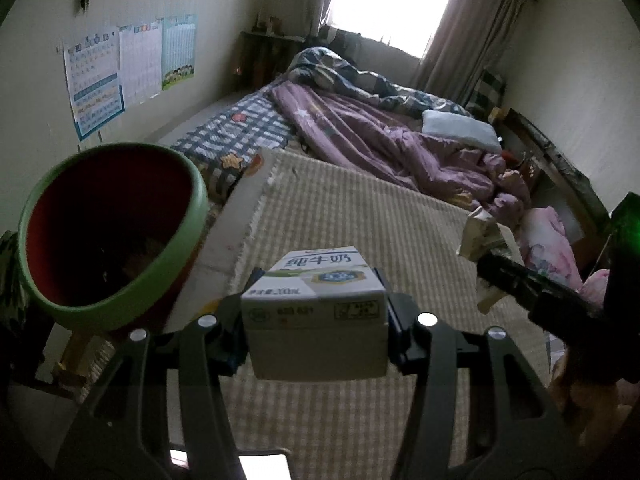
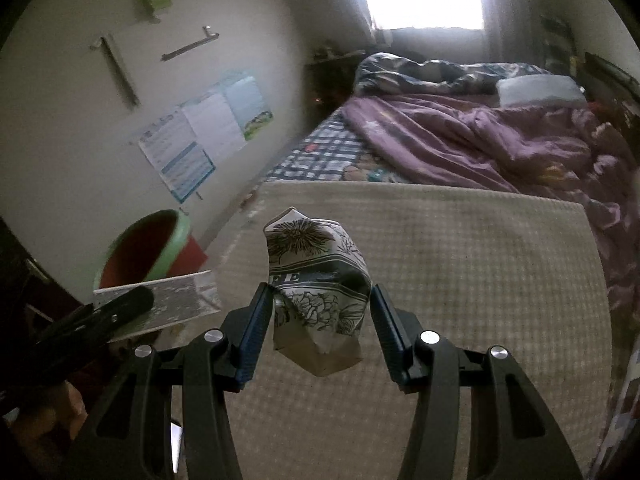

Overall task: Collect trash
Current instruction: 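Carry both items over the red basin and open both grippers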

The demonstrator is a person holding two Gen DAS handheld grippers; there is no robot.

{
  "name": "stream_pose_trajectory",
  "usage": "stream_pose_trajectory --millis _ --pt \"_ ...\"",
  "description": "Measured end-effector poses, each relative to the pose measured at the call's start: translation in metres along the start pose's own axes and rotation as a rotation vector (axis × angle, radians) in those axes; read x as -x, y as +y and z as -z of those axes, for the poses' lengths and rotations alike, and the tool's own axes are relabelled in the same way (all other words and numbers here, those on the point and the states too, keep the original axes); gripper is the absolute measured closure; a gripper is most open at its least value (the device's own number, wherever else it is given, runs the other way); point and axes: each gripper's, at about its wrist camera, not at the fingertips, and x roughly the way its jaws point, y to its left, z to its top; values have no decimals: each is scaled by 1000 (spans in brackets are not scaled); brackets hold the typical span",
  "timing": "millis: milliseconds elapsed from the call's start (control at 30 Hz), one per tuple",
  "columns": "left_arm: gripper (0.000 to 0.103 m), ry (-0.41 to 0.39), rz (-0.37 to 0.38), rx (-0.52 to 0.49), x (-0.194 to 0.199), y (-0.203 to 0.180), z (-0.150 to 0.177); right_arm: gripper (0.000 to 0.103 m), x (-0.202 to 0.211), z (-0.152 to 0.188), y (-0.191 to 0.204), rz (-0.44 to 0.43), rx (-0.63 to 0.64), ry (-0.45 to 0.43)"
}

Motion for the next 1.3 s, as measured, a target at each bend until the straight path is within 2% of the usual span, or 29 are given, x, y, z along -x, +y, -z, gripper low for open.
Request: stream_pose_trajectory --millis 333,833,1300 --pt "52 -82 -36 -3 30 47 -14 53 -13 -4 56 -12 38 -3" --pt "52 -92 -39 44 37 109 -24 53 -46 -7 125 -48 74 21" --pt "52 -98 -46 36 35 138 -29 53 -61 -10 153 -59 62 -2"
